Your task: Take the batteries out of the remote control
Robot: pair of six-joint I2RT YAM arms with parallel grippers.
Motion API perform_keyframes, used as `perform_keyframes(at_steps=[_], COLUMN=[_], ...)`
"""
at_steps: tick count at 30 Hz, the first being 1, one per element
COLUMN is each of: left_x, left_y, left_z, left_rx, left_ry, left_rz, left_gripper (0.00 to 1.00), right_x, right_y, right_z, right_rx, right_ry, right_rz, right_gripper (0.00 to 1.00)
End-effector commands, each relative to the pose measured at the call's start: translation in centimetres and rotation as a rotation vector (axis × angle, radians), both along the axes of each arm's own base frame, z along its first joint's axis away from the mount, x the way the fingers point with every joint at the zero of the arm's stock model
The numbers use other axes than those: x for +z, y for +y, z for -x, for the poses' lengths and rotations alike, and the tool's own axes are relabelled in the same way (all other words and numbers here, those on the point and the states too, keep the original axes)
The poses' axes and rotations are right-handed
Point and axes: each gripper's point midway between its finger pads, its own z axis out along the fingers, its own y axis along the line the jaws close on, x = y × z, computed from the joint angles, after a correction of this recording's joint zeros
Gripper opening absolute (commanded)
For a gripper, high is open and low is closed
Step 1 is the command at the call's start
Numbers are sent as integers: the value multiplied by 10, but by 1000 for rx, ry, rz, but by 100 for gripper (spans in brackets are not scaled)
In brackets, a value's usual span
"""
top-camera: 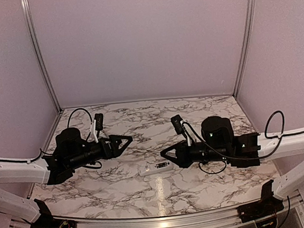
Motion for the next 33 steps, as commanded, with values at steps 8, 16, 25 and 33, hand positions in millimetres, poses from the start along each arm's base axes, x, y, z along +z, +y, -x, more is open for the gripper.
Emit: perform_keyframes(at_steps=[8, 16, 25, 33], left_x=[-31, -59, -106, -133], left_y=[-8, -22, -48, -53], left_z=[-22, -18, 14, 11], left_rx=[-3, -120, -447, -492], left_ry=[-210, -316, -447, -505], left_rz=[-281, -391, -578, -630], left_gripper=[98, 94, 95, 94], right_x=[-4, -2, -5, -7], right_y=[-62, -79, -89, -92], right_z=[-12, -12, -13, -6], right_rx=[-179, -196, -197, -170], right_ry=[-20, -61, -102, -115], right_rz=[239, 257, 246, 233], right_gripper=[0, 0, 0, 0])
